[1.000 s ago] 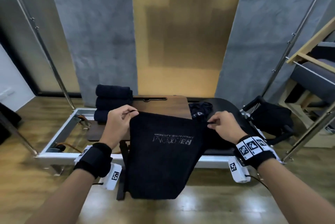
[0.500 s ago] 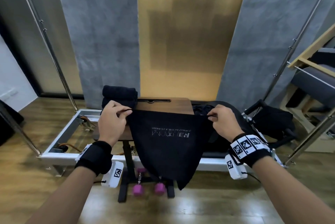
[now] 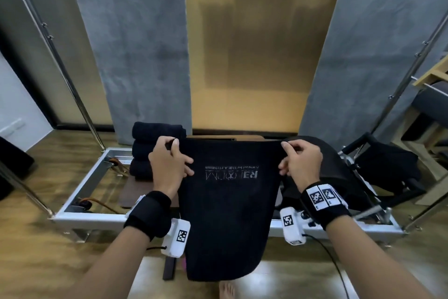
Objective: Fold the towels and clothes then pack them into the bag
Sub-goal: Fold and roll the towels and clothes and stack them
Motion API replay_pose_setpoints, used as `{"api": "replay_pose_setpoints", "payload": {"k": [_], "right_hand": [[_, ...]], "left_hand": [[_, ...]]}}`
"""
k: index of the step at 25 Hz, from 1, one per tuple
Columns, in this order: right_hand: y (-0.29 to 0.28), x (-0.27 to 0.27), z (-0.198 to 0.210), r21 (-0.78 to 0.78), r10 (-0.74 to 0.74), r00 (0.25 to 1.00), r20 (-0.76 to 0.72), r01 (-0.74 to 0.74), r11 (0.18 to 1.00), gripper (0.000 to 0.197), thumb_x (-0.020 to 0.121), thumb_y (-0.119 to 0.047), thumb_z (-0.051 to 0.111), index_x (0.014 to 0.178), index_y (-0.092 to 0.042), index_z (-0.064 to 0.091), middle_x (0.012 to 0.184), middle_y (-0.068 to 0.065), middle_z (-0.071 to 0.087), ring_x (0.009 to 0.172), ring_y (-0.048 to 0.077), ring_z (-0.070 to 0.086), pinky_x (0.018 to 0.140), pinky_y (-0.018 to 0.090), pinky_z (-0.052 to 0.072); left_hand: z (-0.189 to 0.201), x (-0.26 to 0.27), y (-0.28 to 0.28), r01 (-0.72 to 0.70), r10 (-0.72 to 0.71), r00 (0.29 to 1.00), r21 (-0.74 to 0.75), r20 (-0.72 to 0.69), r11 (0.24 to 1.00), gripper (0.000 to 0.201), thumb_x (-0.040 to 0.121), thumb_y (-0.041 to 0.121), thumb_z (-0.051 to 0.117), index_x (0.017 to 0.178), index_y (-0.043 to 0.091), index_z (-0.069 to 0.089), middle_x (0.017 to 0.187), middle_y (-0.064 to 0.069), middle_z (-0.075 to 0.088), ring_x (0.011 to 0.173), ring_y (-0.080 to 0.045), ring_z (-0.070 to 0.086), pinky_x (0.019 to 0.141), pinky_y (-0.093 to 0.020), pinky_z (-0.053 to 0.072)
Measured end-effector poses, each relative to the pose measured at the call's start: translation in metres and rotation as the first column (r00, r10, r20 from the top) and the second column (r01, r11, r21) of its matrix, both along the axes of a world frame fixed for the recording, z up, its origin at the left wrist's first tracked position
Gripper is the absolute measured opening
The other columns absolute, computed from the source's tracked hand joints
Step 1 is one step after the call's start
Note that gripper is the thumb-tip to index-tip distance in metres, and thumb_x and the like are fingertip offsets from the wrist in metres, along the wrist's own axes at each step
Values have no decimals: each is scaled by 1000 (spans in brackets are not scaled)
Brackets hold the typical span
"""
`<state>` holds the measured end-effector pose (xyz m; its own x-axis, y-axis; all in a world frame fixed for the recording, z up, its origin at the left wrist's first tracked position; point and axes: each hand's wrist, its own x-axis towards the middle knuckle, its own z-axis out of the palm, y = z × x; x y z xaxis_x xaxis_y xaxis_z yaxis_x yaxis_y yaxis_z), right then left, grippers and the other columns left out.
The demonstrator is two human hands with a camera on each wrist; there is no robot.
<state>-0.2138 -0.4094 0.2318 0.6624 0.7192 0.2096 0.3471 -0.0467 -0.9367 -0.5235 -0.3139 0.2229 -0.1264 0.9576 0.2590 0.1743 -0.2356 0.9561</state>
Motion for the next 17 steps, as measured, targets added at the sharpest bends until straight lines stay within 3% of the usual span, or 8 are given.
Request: {"api": "replay_pose_setpoints", "payload": {"k": [2, 6, 12, 17], "right_hand": [[34, 5, -10, 55, 51, 958, -281, -36, 998, 12, 105, -25, 59, 106, -14, 64, 67, 18, 74, 53, 40, 72, 46, 36, 58], [102, 27, -34, 34, 36, 891, -453, -23, 999, 10, 110, -23, 49, 115, -15, 53, 80, 19, 77, 66, 39, 76, 56, 44, 64], [198, 73, -99, -69, -20, 852, -524, -19, 997, 10, 107, -12, 54, 111, -5, 59, 82, 27, 76, 72, 36, 78, 60, 33, 64], [263, 95, -145, -179, -71, 818, -571, -40, 983, 12, 107, -9, 53, 113, 0, 58, 76, 25, 75, 70, 36, 77, 56, 30, 62]], "left_hand": [[-7, 22, 29, 29, -26, 996, -35, 86, 999, 9, 112, 24, 44, 110, 23, 52, 76, -13, 75, 53, -32, 74, 39, -33, 52], [-31, 58, 95, 12, 1, 992, -101, 127, 995, 8, 112, 18, 47, 112, 16, 54, 97, -14, 71, 82, -19, 80, 53, -41, 64], [-93, 102, 188, -99, 108, 994, -206, 31, 974, 9, 111, 15, 50, 112, 10, 58, 95, -14, 67, 80, -18, 78, 56, -30, 63], [-131, 137, 256, -195, 190, 981, -299, -46, 934, 9, 109, 9, 51, 105, 9, 59, 86, -9, 64, 75, -23, 78, 62, -37, 65]]}}
